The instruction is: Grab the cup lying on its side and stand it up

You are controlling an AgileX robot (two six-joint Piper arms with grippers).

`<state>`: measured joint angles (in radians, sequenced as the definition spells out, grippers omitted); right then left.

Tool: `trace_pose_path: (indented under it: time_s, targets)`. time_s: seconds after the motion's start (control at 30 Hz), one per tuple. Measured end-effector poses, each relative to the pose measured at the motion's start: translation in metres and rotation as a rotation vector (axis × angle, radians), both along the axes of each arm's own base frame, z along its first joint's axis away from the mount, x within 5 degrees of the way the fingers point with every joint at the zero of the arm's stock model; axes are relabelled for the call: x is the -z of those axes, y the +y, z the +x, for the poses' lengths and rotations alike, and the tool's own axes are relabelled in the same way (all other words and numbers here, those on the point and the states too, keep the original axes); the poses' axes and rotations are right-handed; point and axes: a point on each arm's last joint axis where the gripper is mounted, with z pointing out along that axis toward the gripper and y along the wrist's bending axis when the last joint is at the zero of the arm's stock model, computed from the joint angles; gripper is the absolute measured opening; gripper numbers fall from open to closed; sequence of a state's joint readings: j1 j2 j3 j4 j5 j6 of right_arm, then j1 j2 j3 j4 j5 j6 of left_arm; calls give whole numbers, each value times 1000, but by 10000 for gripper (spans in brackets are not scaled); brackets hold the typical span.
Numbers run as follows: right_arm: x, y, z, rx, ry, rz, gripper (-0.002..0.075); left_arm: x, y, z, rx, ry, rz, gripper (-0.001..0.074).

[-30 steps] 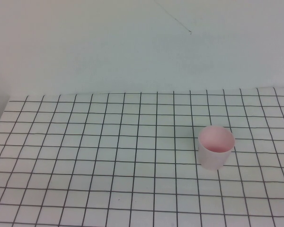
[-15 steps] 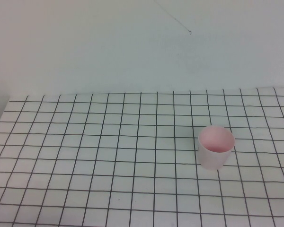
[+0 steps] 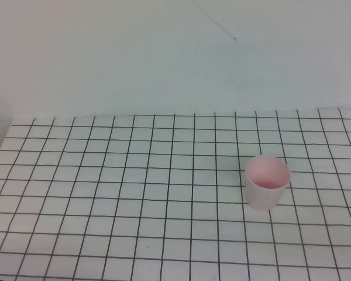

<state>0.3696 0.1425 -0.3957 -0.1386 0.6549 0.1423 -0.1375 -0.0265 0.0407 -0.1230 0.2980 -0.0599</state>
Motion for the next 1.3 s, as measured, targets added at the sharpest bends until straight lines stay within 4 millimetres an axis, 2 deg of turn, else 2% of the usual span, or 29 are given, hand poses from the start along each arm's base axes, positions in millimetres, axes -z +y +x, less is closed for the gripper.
trace_pose_path:
  time_s: [1.0, 1.13, 1.3]
  targets:
    - [0, 0, 0, 0, 0, 0, -1, 0, 0, 0, 3, -1, 14, 1]
    - [5, -3, 1, 20, -43, -43, -1, 0, 0, 0, 3, -1, 14, 1]
    - [22, -3, 6, 56, -125, -71, -3, 0, 0, 0, 3, -1, 14, 1]
